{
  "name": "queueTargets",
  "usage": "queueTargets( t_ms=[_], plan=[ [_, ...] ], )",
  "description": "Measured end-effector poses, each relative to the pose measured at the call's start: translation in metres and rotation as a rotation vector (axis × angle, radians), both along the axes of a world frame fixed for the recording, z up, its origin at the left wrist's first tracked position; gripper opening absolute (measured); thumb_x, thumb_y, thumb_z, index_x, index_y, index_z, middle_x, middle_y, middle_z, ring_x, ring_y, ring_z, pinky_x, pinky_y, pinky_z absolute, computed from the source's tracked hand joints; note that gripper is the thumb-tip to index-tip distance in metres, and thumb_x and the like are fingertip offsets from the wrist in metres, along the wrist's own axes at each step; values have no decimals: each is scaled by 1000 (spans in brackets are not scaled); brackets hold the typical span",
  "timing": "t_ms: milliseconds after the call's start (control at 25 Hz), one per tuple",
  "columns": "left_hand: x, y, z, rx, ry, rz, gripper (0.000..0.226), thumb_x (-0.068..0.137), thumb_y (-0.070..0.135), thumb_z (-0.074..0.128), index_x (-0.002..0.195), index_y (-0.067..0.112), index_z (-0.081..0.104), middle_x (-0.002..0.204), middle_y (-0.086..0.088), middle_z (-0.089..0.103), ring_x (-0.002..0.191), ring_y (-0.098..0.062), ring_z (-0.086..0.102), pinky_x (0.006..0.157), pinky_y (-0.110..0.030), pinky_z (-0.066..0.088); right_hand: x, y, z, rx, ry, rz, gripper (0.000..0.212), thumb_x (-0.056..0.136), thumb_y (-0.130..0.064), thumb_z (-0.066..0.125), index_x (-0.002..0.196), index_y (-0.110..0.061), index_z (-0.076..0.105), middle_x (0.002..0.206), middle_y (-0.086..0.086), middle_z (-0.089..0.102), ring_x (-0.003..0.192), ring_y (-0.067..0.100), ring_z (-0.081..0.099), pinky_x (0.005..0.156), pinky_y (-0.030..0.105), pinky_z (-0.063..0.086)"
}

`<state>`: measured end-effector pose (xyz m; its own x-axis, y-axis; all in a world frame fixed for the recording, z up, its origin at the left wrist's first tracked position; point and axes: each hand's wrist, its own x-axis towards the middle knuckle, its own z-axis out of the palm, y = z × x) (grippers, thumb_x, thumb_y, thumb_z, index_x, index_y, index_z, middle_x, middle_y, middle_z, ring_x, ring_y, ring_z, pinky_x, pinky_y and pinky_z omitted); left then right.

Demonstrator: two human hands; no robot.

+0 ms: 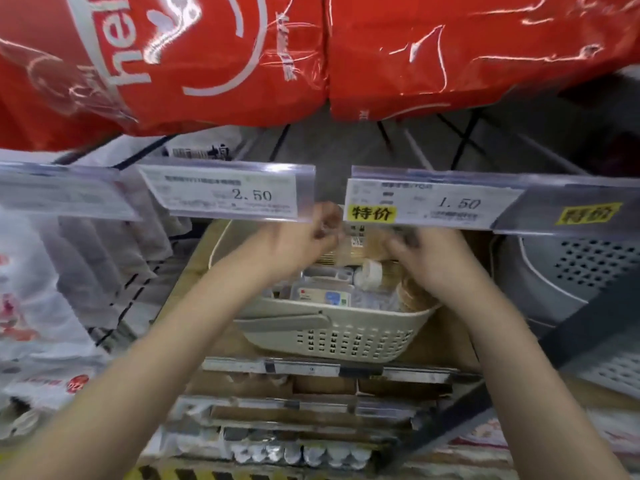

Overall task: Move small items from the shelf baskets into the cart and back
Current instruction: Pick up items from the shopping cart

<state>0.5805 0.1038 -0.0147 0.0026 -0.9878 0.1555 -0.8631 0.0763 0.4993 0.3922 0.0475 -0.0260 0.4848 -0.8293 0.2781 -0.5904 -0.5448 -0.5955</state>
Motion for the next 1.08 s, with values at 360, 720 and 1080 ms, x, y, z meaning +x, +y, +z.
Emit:
queueTargets(
  t_ms=[360,720,1080],
  plan=[
    [7,-70,-51,156,-293,-208,50,69,28,78,113,15,58,108,-5,62,95,-22,61,81,-40,53,15,-13,-9,42,273,-64,51,68,-17,71,114,-28,53,106,0,59,96,22,57,72,32,47],
    [10,-57,-42,122,-138,-102,44,70,24,77,108,14,57,104,0,61,94,-17,58,71,-26,46,16,-20,-15,-4,204,-84,30,68,-9,68,92,-23,55,93,2,62,85,24,60,68,43,54],
    [9,-21,-17,55,33,22,48,68,23,74,111,13,53,102,-3,59,88,-15,55,68,-26,46,11,-11,-11,-15,37,-37,53,62,-6,75,111,-22,60,110,-1,65,105,20,59,84,41,52]
  ],
)
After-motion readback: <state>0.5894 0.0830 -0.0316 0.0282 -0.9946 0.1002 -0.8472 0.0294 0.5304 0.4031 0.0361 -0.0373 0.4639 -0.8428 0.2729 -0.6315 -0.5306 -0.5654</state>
